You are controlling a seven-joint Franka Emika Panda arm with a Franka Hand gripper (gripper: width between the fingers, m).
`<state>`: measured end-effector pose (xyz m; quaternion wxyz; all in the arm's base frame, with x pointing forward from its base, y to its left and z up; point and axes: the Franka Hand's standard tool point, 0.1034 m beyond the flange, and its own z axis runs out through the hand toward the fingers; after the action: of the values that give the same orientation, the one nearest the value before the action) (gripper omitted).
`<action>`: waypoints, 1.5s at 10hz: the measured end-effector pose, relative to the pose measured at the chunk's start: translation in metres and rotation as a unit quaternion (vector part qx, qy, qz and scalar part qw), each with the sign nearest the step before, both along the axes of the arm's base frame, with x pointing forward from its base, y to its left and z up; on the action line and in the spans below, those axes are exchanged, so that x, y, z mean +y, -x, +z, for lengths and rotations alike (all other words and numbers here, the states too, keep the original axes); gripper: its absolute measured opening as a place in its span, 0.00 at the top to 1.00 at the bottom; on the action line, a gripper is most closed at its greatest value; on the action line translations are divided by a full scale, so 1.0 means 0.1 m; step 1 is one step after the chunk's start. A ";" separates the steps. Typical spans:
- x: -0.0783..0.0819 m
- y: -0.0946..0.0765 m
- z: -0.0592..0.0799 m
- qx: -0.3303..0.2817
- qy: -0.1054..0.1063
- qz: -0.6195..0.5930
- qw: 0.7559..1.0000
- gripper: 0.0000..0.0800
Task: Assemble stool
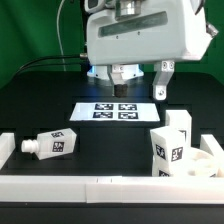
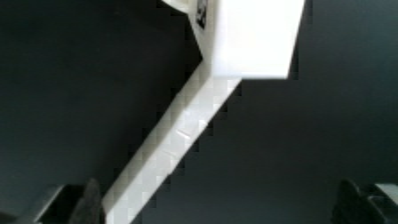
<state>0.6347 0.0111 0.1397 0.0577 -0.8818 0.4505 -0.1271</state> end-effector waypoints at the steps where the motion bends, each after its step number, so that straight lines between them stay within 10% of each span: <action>1: 0.00 0.00 -0.01 0.000 0.001 0.001 1.000 0.19; 5: -0.70 0.46 -0.42 0.028 -0.011 -0.014 0.999 0.19; 10: -0.74 0.57 -0.55 0.030 0.003 -0.016 0.999 0.19; 12: -1.01 0.86 -0.73 0.096 -0.038 -0.011 0.995 0.19; 15: -1.19 1.09 -0.87 0.100 -0.021 -0.018 0.995 0.19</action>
Offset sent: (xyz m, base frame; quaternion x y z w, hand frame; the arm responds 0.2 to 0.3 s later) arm -0.0325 -0.0598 -0.0272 -0.0066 -0.1131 0.0303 0.9931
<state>0.5258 -0.1074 0.0523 0.0286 -0.8802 0.4728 -0.0293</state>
